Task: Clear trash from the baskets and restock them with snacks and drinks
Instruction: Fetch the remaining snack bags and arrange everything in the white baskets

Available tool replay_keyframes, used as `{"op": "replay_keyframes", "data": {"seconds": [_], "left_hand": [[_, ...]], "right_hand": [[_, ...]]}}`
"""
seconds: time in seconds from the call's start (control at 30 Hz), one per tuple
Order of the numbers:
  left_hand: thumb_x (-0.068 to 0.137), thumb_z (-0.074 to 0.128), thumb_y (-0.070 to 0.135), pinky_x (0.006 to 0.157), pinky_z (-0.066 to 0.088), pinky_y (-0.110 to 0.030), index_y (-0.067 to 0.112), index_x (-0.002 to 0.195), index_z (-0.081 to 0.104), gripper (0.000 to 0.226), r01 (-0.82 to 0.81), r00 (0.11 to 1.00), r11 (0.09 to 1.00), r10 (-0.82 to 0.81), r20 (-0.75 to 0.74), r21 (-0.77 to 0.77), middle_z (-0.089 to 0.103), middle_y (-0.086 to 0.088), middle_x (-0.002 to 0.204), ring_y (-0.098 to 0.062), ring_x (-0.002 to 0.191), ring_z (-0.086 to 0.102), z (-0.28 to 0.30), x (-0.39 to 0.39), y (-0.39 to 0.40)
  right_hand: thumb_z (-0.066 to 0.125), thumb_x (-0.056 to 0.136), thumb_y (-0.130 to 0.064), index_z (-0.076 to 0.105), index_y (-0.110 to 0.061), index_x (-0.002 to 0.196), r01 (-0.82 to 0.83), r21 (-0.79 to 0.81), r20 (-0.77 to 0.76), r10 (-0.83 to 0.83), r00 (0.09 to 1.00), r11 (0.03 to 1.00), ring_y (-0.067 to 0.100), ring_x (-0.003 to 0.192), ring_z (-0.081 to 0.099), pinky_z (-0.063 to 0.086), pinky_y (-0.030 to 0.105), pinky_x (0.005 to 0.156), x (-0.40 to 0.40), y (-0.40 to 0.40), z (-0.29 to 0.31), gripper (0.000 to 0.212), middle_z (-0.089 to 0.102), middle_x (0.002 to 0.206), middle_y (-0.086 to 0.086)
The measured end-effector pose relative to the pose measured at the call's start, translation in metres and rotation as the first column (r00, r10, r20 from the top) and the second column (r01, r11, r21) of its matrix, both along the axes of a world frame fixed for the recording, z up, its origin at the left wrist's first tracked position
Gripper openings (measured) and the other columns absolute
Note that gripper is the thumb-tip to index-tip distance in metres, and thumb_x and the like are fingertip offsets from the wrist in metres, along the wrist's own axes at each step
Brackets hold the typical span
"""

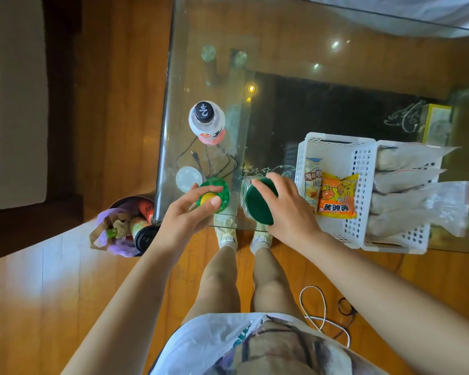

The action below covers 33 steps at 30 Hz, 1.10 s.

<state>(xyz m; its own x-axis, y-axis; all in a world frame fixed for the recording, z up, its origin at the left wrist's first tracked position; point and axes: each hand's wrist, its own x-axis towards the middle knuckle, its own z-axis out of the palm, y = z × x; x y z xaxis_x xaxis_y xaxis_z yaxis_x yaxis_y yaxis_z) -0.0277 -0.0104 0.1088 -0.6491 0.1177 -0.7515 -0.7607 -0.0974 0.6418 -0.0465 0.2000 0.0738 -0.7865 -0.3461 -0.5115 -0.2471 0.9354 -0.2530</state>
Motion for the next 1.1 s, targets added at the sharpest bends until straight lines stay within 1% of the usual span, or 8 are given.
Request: {"op": "replay_keyframes", "data": {"seconds": [0.2, 0.33, 0.47, 0.6, 0.73, 0.87, 0.97, 1.1], "left_hand": [[0.070, 0.069, 0.037, 0.070, 0.053, -0.015, 0.035, 0.090, 0.074, 0.021, -0.064, 0.998, 0.997, 0.064, 0.000, 0.040, 0.050, 0.015, 0.123, -0.022, 0.141, 0.030, -0.003, 0.001, 0.001], [0.070, 0.068, 0.034, 0.070, 0.054, -0.016, 0.034, 0.086, 0.075, 0.017, -0.096, 0.995, 0.994, 0.096, 0.000, 0.058, 0.052, 0.018, 0.119, -0.022, 0.141, 0.030, -0.003, 0.000, 0.002], [0.070, 0.067, 0.031, 0.081, 0.047, -0.034, 0.033, 0.082, 0.075, 0.015, -0.114, 0.993, 0.991, 0.115, -0.011, 0.076, 0.057, 0.019, 0.112, -0.009, 0.141, 0.027, -0.002, 0.000, 0.002], [0.071, 0.067, 0.033, 0.104, 0.041, -0.047, 0.033, 0.082, 0.075, 0.014, -0.114, 0.993, 0.993, 0.115, -0.019, 0.044, 0.071, 0.026, 0.084, -0.005, 0.143, 0.020, -0.005, 0.000, 0.001], [0.068, 0.071, 0.040, 0.093, 0.046, -0.051, 0.032, 0.082, 0.076, 0.017, -0.139, 0.990, 0.990, 0.139, -0.027, 0.005, 0.071, 0.026, 0.084, -0.014, 0.130, 0.045, -0.002, -0.002, 0.003], [0.065, 0.070, 0.044, 0.082, 0.046, -0.041, 0.031, 0.084, 0.076, 0.024, -0.204, 0.979, 0.979, 0.203, -0.018, -0.017, 0.067, 0.011, 0.085, -0.022, 0.087, 0.056, 0.001, -0.007, 0.006], [0.069, 0.070, 0.045, 0.090, 0.051, -0.040, 0.030, 0.087, 0.075, 0.024, -0.222, 0.975, 0.975, 0.221, -0.020, -0.022, 0.071, 0.014, 0.086, -0.007, 0.088, 0.067, 0.000, -0.016, 0.006], [0.070, 0.067, 0.045, 0.084, 0.056, -0.034, 0.026, 0.093, 0.071, 0.030, -0.256, 0.966, 0.966, 0.255, -0.038, -0.043, 0.066, 0.000, 0.105, -0.021, 0.109, 0.063, 0.003, -0.036, 0.011]], "right_hand": [[0.082, 0.058, -0.012, 0.030, -0.021, 0.139, 0.010, 0.003, -0.022, -0.010, 1.000, 1.000, 0.033, 0.127, 0.035, 0.055, 0.040, 0.078, -0.001, 0.007, -0.004, 0.097, 0.031, 0.141, 0.011], [0.083, 0.061, -0.024, 0.030, -0.024, 0.140, 0.056, -0.052, 0.055, -0.054, 0.997, 0.997, 0.031, 0.129, 0.035, 0.049, 0.043, 0.096, -0.006, 0.007, -0.001, 0.095, 0.030, 0.143, 0.009], [0.073, 0.074, -0.034, 0.031, -0.023, 0.140, 0.287, -0.227, 0.157, -0.256, 0.954, 0.931, 0.023, 0.128, 0.039, 0.041, 0.032, 0.098, -0.042, -0.011, 0.010, 0.079, 0.030, 0.143, 0.005], [0.067, 0.079, -0.026, 0.036, -0.020, 0.138, 0.278, -0.416, 0.091, -0.264, 0.960, 0.866, 0.020, 0.126, 0.041, 0.033, 0.022, 0.093, -0.101, -0.056, 0.029, 0.068, 0.037, 0.140, 0.005], [0.066, 0.076, -0.013, 0.044, -0.023, 0.134, 0.262, -0.495, 0.194, -0.188, 0.963, 0.829, 0.015, 0.126, 0.045, 0.032, 0.020, 0.094, -0.141, -0.100, 0.037, 0.063, 0.045, 0.141, -0.004], [0.060, 0.080, -0.013, 0.065, -0.021, 0.100, 0.315, -0.450, 0.240, -0.226, 0.944, 0.836, 0.021, 0.100, 0.058, 0.042, 0.026, 0.076, -0.148, -0.113, 0.031, 0.022, 0.065, 0.110, -0.002], [0.059, 0.078, -0.012, 0.065, -0.017, 0.093, 0.290, -0.483, 0.166, -0.238, 0.957, 0.827, 0.024, 0.088, 0.057, 0.042, 0.029, 0.069, -0.142, -0.102, 0.028, 0.017, 0.065, 0.096, 0.001], [0.063, 0.075, -0.005, 0.063, -0.017, 0.103, 0.197, -0.394, 0.048, -0.194, 0.980, 0.898, 0.027, 0.092, 0.059, 0.049, 0.034, 0.079, -0.140, -0.070, 0.026, 0.031, 0.066, 0.105, 0.005]]}}
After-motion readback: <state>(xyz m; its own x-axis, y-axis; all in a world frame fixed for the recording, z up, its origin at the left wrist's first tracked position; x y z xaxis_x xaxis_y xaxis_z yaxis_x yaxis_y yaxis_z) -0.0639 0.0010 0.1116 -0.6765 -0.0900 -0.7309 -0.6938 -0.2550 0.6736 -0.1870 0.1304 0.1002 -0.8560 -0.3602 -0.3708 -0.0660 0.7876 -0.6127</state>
